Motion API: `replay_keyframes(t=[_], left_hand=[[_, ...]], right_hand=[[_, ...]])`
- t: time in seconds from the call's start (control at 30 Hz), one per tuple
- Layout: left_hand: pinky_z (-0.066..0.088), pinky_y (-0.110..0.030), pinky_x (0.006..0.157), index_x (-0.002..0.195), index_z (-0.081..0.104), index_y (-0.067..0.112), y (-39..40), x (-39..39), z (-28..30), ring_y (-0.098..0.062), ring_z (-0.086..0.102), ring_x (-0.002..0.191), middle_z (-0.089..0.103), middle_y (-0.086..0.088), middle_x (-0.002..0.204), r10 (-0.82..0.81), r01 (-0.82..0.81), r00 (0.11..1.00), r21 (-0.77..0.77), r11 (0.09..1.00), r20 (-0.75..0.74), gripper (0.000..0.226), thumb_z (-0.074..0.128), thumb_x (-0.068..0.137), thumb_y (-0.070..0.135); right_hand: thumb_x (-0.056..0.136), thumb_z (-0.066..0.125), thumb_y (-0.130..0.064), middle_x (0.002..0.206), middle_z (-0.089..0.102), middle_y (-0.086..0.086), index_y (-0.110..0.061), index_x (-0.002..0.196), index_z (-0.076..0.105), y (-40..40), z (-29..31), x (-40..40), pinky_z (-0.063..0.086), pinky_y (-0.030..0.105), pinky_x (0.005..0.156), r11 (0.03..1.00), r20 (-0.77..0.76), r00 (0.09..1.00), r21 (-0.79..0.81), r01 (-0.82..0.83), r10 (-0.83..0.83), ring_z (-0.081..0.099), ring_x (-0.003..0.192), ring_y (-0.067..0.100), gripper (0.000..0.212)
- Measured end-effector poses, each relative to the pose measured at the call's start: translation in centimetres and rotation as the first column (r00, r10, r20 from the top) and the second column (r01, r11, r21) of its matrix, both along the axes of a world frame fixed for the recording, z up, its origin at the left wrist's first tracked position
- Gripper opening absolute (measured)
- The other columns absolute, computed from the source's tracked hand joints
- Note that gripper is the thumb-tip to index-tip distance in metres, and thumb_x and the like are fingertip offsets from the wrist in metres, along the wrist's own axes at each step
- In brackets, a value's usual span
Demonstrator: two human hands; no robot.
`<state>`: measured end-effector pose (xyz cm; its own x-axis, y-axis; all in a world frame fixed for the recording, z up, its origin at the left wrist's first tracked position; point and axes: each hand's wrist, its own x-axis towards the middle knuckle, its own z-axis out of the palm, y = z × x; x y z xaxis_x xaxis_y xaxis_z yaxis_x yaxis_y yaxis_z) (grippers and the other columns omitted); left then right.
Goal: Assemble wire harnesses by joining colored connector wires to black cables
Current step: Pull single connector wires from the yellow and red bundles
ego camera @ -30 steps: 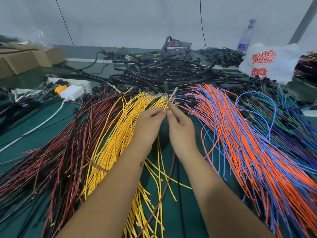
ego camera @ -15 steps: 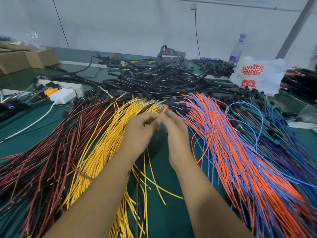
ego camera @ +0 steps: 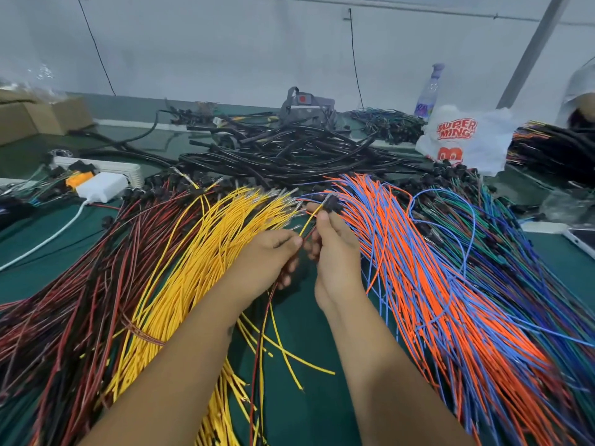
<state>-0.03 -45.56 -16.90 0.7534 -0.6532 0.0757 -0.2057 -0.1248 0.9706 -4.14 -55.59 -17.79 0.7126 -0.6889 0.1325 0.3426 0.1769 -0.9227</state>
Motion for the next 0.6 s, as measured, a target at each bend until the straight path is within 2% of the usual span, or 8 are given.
replay_keyframes(t=[0.1, 0.17, 0.27, 0.33, 0.4, 0.43, 0.5, 0.6], left_hand=[[0.031, -0.016, 0.04, 0.084, 0.058, 0.015, -0.2, -0.1, 0.0, -0.007, 0.039, 0.042, 0.04, 0.009, 0.052, -0.007, 0.004, 0.998, -0.041, 0.999, -0.061, 0.029, 0.037, 0.104, 0.021], [0.025, -0.014, 0.04, 0.084, 0.055, 0.016, -0.1, 0.2, 0.1, -0.006, 0.032, 0.042, 0.037, 0.008, 0.054, 0.077, -0.082, 0.995, -0.075, 0.994, -0.067, 0.028, 0.036, 0.104, 0.023], [0.021, -0.014, 0.037, 0.083, 0.052, 0.016, 0.2, 0.9, 0.2, -0.003, 0.026, 0.039, 0.035, 0.007, 0.053, 0.144, -0.183, 0.969, -0.197, 0.963, -0.199, 0.029, 0.034, 0.105, 0.021], [0.019, -0.015, 0.035, 0.083, 0.052, 0.017, 0.3, 1.0, 0.1, -0.004, 0.024, 0.039, 0.033, 0.007, 0.051, 0.128, -0.189, 0.958, -0.23, 0.955, -0.256, 0.03, 0.033, 0.105, 0.021], [0.019, -0.015, 0.035, 0.084, 0.052, 0.017, 0.2, 1.0, -0.1, -0.005, 0.023, 0.039, 0.032, 0.009, 0.05, 0.116, -0.178, 0.956, -0.216, 0.96, -0.269, 0.029, 0.033, 0.105, 0.021], [0.019, -0.015, 0.036, 0.084, 0.052, 0.017, 0.2, 1.0, -0.1, -0.005, 0.023, 0.039, 0.032, 0.009, 0.049, 0.117, -0.176, 0.955, -0.205, 0.963, -0.272, 0.029, 0.033, 0.105, 0.021], [0.019, -0.014, 0.035, 0.084, 0.051, 0.017, 0.2, 1.1, -0.1, -0.004, 0.023, 0.038, 0.031, 0.01, 0.048, 0.122, -0.182, 0.951, -0.196, 0.963, -0.285, 0.029, 0.032, 0.106, 0.021], [0.017, -0.013, 0.035, 0.084, 0.05, 0.015, 0.3, 1.4, 0.2, -0.004, 0.02, 0.036, 0.029, 0.009, 0.045, 0.113, -0.181, 0.926, -0.16, 0.97, -0.361, 0.029, 0.032, 0.106, 0.021]], right_hand=[[0.101, 0.047, -0.015, 0.053, 0.042, -0.015, -0.014, 0.084, 0.067, -0.2, 0.1, 0.0, 0.032, 0.017, 0.05, 0.998, 0.006, 0.999, -0.041, 0.041, -0.041, 0.036, 0.049, 0.003, 0.026], [0.099, 0.05, -0.014, 0.058, 0.053, -0.018, -0.022, 0.08, 0.065, -0.2, 0.3, 0.0, 0.036, 0.017, 0.055, 0.989, -0.011, 0.995, -0.116, 0.094, -0.096, 0.044, 0.055, 0.0, 0.025], [0.093, 0.053, -0.013, 0.084, 0.065, -0.014, -0.029, 0.085, 0.065, -0.4, 0.5, -0.2, 0.044, 0.026, 0.076, 0.932, -0.067, 0.969, -0.296, 0.209, -0.239, 0.058, 0.082, 0.006, 0.022], [0.092, 0.053, -0.019, 0.1, 0.065, -0.002, -0.026, 0.096, 0.068, -1.0, 0.2, -0.4, 0.041, 0.035, 0.088, 0.76, -0.204, 0.885, -0.612, 0.219, -0.419, 0.055, 0.1, 0.019, 0.016], [0.09, 0.053, -0.027, 0.116, 0.058, 0.005, -0.023, 0.113, 0.065, -1.6, -0.3, -0.8, 0.031, 0.037, 0.098, 0.546, -0.356, 0.727, -0.837, 0.032, -0.588, 0.045, 0.115, 0.028, 0.026], [0.089, 0.052, -0.03, 0.123, 0.054, 0.008, -0.022, 0.12, 0.062, -1.8, -0.5, -0.9, 0.026, 0.038, 0.101, 0.492, -0.416, 0.659, -0.867, -0.08, -0.626, 0.039, 0.119, 0.03, 0.033], [0.088, 0.052, -0.032, 0.128, 0.048, 0.012, -0.017, 0.125, 0.056, -1.7, -0.7, -1.0, 0.024, 0.04, 0.104, 0.42, -0.474, 0.581, -0.876, -0.237, -0.662, 0.035, 0.122, 0.032, 0.04], [0.088, 0.054, -0.028, 0.127, 0.049, 0.013, -0.016, 0.122, 0.051, -1.6, -0.8, -1.0, 0.028, 0.042, 0.099, 0.336, -0.444, 0.55, -0.896, -0.291, -0.707, 0.039, 0.121, 0.033, 0.036]])
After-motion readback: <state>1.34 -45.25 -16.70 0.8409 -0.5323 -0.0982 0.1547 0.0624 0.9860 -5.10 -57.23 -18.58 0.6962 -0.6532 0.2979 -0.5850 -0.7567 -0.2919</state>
